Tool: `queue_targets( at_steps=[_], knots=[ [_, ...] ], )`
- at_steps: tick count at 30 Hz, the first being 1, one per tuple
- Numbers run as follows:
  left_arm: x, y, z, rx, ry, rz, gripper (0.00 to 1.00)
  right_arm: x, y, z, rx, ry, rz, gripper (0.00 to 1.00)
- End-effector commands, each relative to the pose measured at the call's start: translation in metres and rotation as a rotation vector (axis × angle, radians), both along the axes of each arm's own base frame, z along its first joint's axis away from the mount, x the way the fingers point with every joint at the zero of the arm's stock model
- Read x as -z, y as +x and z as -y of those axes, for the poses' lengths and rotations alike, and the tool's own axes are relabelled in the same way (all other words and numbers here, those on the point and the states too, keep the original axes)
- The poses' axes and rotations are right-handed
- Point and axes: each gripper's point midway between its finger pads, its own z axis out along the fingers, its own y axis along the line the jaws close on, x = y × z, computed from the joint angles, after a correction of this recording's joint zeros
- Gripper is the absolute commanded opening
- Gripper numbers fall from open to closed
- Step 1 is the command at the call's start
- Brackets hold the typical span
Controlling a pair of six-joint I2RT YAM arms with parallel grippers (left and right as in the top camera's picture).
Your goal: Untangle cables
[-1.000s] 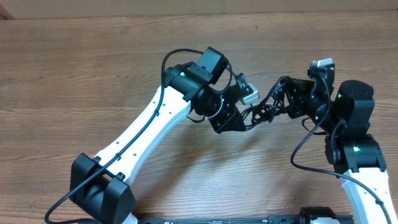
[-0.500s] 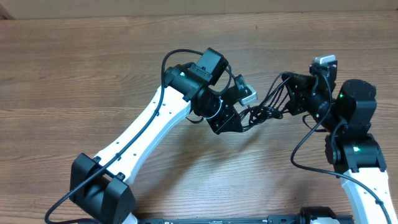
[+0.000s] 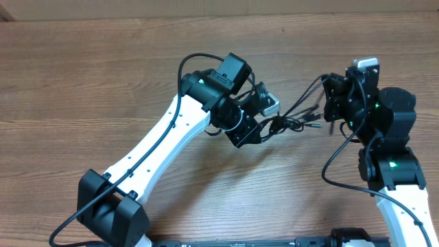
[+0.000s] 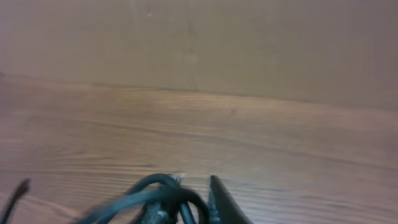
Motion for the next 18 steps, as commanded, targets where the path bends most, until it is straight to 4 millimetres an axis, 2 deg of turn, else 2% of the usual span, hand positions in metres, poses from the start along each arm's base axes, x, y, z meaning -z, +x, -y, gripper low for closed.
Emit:
queue_targets(
  at_steps=[1,4,8,14,18],
  knots=[
    [0.007,-0.004,-0.007,-0.007,0.064,-0.002,0.04,-0.021,0.005,0.024,0.122,-0.034,0.065,0.37],
    [0.007,-0.007,-0.008,0.013,0.065,-0.002,0.04,-0.018,0.004,0.024,0.122,-0.034,0.052,0.69],
    [0.005,-0.010,-0.005,0.020,0.040,-0.022,0.04,-0.008,0.001,0.023,0.121,-0.036,0.007,1.00],
    [-0.003,-0.013,0.005,0.043,-0.028,-0.038,0.04,0.017,-0.009,0.020,0.106,-0.026,-0.105,1.00],
    [-0.004,-0.007,0.006,0.008,-0.039,-0.039,0.04,0.031,-0.020,0.010,0.051,-0.001,-0.178,1.00]
  ],
)
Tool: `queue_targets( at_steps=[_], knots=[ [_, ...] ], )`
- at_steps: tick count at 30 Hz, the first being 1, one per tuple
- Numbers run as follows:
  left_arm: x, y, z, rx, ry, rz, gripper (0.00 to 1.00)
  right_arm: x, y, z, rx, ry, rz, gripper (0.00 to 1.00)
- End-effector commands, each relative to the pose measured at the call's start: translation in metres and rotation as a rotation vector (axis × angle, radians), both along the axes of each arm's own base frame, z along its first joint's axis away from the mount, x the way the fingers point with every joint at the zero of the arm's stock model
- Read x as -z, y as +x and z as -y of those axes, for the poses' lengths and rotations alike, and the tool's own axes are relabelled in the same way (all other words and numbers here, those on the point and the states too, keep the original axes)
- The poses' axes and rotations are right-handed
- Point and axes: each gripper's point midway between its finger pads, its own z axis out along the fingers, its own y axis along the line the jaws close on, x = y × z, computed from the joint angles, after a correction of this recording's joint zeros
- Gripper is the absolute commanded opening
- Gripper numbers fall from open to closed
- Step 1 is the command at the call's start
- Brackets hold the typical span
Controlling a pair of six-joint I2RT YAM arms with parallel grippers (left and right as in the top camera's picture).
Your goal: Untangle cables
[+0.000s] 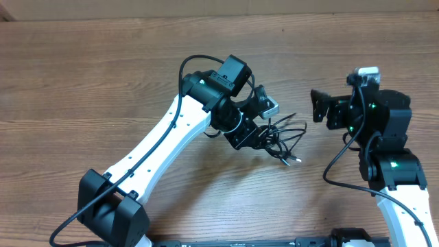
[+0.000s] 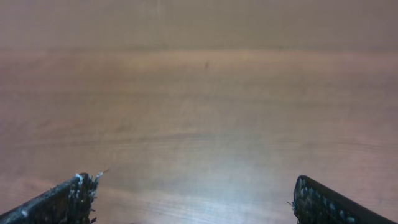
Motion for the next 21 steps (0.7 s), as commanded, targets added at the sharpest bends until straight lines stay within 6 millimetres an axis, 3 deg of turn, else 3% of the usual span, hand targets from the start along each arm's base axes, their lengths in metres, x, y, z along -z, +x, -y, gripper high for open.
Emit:
queue_targets(
  at_steps=[1,7,12,15,21],
  knots=[
    [-0.007,0.003,0.007,-0.047,-0.054,-0.046,0.04,-0.009,-0.007,-0.007,-0.013,0.061,-0.008,1.00],
    [-0.038,0.021,0.009,-0.115,-0.232,-0.124,0.04,-0.008,-0.020,-0.015,0.006,0.187,-0.060,1.00],
    [-0.047,0.047,-0.005,-0.245,-0.278,-0.167,0.04,-0.025,-0.039,-0.055,-0.212,0.309,-0.050,1.00],
    [-0.053,0.057,-0.009,-0.306,-0.308,-0.205,0.04,-0.040,-0.061,-0.087,-0.415,0.417,-0.058,1.00],
    [-0.089,0.061,-0.001,-0.253,-0.513,-0.270,0.04,-0.057,-0.093,-0.120,-0.676,0.568,-0.096,1.00]
  ],
)
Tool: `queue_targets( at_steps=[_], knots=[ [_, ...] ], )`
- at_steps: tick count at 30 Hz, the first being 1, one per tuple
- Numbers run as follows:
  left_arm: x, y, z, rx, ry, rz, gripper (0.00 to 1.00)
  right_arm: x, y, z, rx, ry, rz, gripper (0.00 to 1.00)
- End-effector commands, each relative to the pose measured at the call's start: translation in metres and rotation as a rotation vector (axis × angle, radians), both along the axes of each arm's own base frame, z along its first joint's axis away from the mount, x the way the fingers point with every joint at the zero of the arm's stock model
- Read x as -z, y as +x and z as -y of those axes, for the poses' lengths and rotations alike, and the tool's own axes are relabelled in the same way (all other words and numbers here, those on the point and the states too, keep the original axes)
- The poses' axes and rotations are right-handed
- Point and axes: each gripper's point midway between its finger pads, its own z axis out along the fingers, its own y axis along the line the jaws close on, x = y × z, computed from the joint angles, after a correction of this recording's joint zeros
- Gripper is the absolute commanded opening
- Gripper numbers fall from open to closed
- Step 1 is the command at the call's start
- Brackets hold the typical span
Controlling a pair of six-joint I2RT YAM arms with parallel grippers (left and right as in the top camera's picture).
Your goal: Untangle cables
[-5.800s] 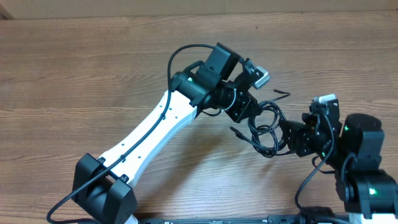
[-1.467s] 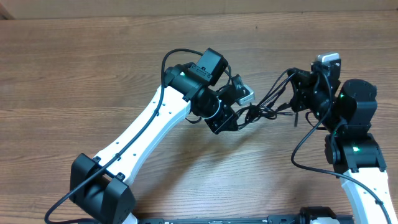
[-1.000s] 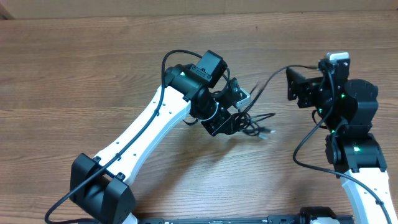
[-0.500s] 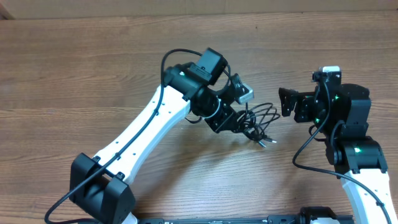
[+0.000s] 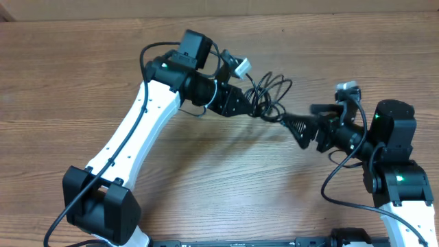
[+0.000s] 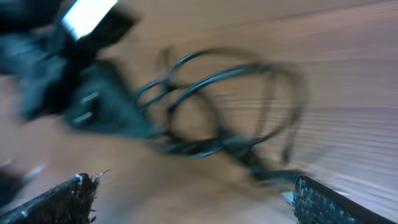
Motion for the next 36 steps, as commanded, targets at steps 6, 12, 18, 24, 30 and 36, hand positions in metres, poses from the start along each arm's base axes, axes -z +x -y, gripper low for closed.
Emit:
queue_targets(
  at_steps=[6,12,18,24,30,36],
  knots=[
    [-0.054,0.002,0.014,0.048,-0.255,-0.053,0.04,-0.020,-0.020,-0.023,-0.092,0.270,-0.230,1.00],
    [-0.058,0.012,0.009,0.012,-0.268,-0.053,0.04,-0.007,-0.003,-0.010,0.161,0.419,-0.515,1.00],
    [-0.062,0.030,-0.004,-0.086,-0.274,-0.135,0.04,-0.010,0.008,-0.004,0.283,0.532,-0.621,1.00],
    [-0.079,0.049,-0.008,-0.194,-0.325,-0.264,0.04,-0.005,0.012,-0.001,0.343,0.577,-0.690,0.99],
    [-0.091,0.058,-0.005,-0.246,-0.356,-0.342,0.04,0.004,0.019,0.000,0.455,0.683,-0.850,0.84],
    [-0.085,0.062,-0.001,-0.339,-0.327,-0.464,0.04,-0.001,0.029,-0.007,0.536,0.769,-0.881,0.80]
  ],
)
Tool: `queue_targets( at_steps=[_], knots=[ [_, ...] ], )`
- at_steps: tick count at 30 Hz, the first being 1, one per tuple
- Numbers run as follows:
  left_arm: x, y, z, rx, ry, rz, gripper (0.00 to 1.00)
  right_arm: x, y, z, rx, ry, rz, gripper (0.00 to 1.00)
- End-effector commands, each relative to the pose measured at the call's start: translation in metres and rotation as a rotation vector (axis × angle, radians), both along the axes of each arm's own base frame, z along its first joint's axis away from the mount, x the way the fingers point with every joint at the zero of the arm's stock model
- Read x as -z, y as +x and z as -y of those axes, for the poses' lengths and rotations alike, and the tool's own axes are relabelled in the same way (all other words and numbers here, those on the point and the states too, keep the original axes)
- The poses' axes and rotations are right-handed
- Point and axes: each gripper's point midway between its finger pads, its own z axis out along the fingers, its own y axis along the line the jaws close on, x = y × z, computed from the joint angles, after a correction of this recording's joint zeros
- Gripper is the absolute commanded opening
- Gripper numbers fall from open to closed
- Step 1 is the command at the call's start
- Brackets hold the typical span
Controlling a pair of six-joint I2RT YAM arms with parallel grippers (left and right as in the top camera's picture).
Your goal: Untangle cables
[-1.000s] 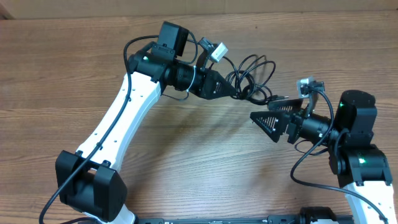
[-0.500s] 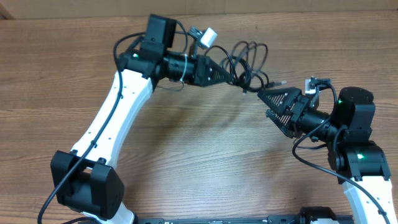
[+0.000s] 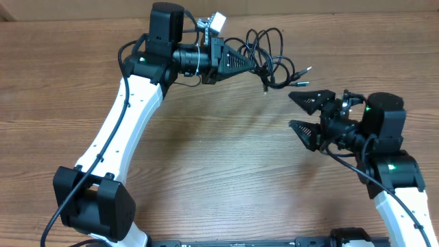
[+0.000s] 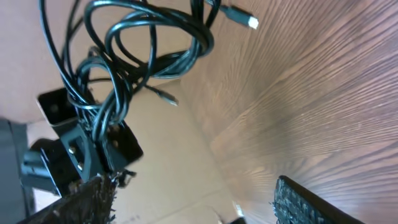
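A tangle of black cables (image 3: 267, 48) hangs in loops from my left gripper (image 3: 251, 63), which is shut on it near the table's far edge. Loose plug ends (image 3: 307, 69) stick out to the right and down. My right gripper (image 3: 291, 110) stands open to the right of the bundle, apart from it, with nothing between its fingers. The right wrist view is rolled sideways. It shows the looped cables (image 4: 140, 43), a plug tip (image 4: 241, 17) and the left gripper (image 4: 84, 146) holding them, beyond my own wide-open right gripper (image 4: 193, 199).
The wooden table (image 3: 219, 171) runs under both arms. A cardboard wall (image 3: 329, 7) lines the far edge, right behind the bundle. The left arm's white link (image 3: 120, 130) crosses the left half of the table.
My left gripper has moved back and up toward the far edge with the tangle still in it. The right gripper, then close by the bundle, now stands open and apart from it.
Both grippers were at the tangle mid-table, the right one shut on a cable. Then the right gripper was open and drawn back, the bundle left with the left gripper. The left gripper held it farther back each time, and the right stayed open.
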Motion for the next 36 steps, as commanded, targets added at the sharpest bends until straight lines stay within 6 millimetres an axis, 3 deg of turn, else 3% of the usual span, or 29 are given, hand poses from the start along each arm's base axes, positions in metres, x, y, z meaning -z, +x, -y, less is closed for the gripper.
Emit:
queue_targets(
  at_steps=[1,4,12,18,21,36],
  knots=[
    [-0.006,0.000,0.009,-0.053,0.001,-0.148,0.04,-0.019,0.014,-0.005,0.115,0.080,-0.030,0.78],
    [-0.003,0.000,0.014,-0.093,0.012,-0.246,0.04,-0.020,0.019,-0.006,0.188,0.124,-0.077,0.70],
    [-0.001,-0.006,0.025,-0.152,0.007,-0.504,0.04,-0.004,0.029,-0.005,0.309,0.229,-0.250,0.59],
    [0.006,-0.013,0.045,-0.211,0.035,-0.630,0.04,0.008,0.044,-0.005,0.359,0.283,-0.323,0.58],
    [0.010,-0.017,0.055,-0.227,0.051,-0.639,0.04,0.005,0.052,-0.007,0.355,0.296,-0.301,0.54],
    [0.011,-0.021,0.058,-0.242,0.053,-0.713,0.04,0.007,0.057,0.002,0.419,0.293,-0.298,0.38]
  ],
)
